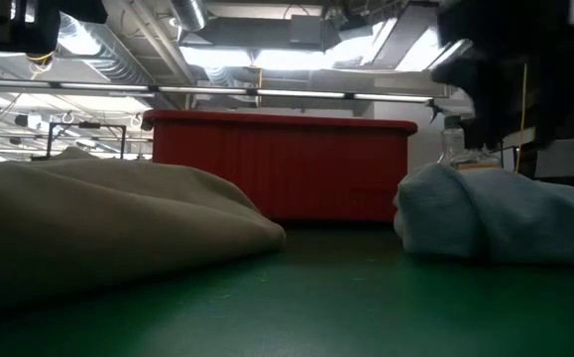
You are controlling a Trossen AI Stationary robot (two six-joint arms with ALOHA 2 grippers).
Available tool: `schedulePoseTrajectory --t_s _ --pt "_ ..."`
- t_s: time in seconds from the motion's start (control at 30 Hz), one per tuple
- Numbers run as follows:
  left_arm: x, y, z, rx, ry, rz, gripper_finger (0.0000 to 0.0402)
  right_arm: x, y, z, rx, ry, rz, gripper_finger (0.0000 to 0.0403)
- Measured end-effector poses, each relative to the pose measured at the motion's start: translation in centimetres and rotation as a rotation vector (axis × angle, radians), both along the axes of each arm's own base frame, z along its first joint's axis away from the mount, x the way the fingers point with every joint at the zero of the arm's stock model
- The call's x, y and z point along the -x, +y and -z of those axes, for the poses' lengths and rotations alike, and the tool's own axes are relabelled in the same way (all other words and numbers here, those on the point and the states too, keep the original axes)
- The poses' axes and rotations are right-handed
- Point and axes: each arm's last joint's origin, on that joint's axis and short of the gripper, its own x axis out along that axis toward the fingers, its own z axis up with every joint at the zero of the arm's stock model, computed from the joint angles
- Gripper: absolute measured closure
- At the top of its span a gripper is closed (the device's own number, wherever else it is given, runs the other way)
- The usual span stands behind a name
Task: Fold laundry
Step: Fold the gray short
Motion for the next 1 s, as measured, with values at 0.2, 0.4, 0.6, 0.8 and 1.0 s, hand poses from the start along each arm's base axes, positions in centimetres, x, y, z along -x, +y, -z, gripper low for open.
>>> schedulePoseTrajectory --t_s 0.2,0.4,0.6,0.8,1.0 --pt "-0.1 0.1 0.0 -0.002 -0.001 -0.005 0.0333 3.0 -1.2 2.9 0.026 0.068 0.021 0.0182" --pt "-0.1 0.1 0.0 0.003 0.003 0.0 0.0333 3.7 -1.5 6.9 0.022 0.009 0.008 0.0182" --pt "0.0 0.0 0.0 0.029 0.024 0.025 0.0333 2.2 -1.0 8.3 -0.028 -0.234 -0.155 0.0182" --pt "-0.1 -0.1 0.0 0.037 0.019 0.025 0.0333 0.1 -0.5 7.6 0.046 -0.461 -0.417 0.0182" --pt "-0.1 -0.6 -0.2 0.189 0.072 0.074 0.0333 -1.2 -1.8 6.5 0.1 -0.515 -0.426 0.0182"
